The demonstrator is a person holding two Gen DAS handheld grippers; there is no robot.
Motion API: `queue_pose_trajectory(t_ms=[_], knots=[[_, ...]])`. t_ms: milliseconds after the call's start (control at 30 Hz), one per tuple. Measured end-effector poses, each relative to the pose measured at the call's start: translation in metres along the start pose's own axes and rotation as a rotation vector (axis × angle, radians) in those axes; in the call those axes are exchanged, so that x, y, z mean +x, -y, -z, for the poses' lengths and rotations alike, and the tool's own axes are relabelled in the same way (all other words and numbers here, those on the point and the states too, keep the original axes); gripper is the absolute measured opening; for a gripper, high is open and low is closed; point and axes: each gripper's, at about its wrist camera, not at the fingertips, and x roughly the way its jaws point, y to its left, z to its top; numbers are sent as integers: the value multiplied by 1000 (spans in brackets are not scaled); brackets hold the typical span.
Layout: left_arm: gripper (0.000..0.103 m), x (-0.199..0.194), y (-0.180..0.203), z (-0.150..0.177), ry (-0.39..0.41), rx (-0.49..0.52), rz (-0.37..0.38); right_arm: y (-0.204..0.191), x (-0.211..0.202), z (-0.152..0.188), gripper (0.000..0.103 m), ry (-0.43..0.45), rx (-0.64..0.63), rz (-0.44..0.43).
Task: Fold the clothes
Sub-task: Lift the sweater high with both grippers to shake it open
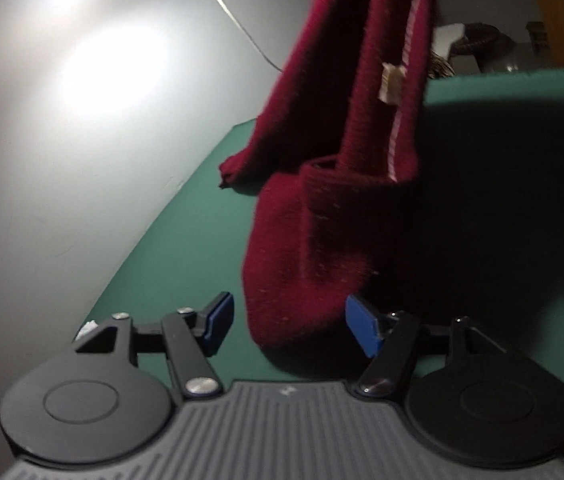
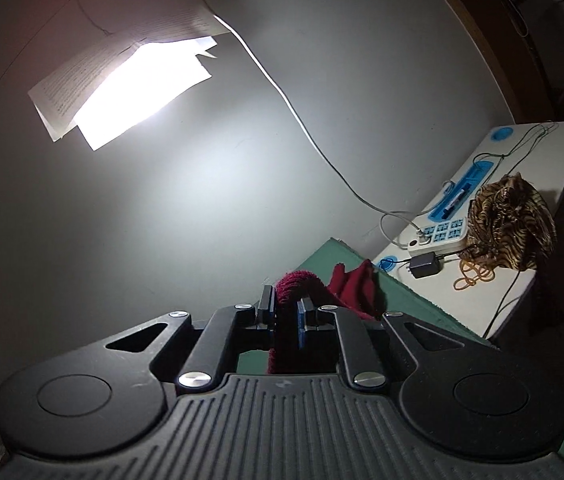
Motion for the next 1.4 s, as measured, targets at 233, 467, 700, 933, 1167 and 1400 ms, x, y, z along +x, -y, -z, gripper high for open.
queue_pose_trajectory(t_ms=[233,467,700,933,1167,1400], knots=[[58,45,24,-12,-59,-12,-76,10,2,-8,11,0,-48,-29],[13,56,-48,-26,-98,-437,-202,14,8,-29,11,5,-89,-79],[16,-44,-144,-72,210,-711,-290,-19,-5,-54,11,95,-149,-201],[16,-178,-214,-102,475,-736,-467,-66,-53,-95,10,268,-151,-379],[17,-287,-242,-125,598,-719,-643,-123,-117,-118,10,427,-222,-483],[19,-359,-244,-120,595,-737,-765,-162,-160,-106,10,488,-284,-517]])
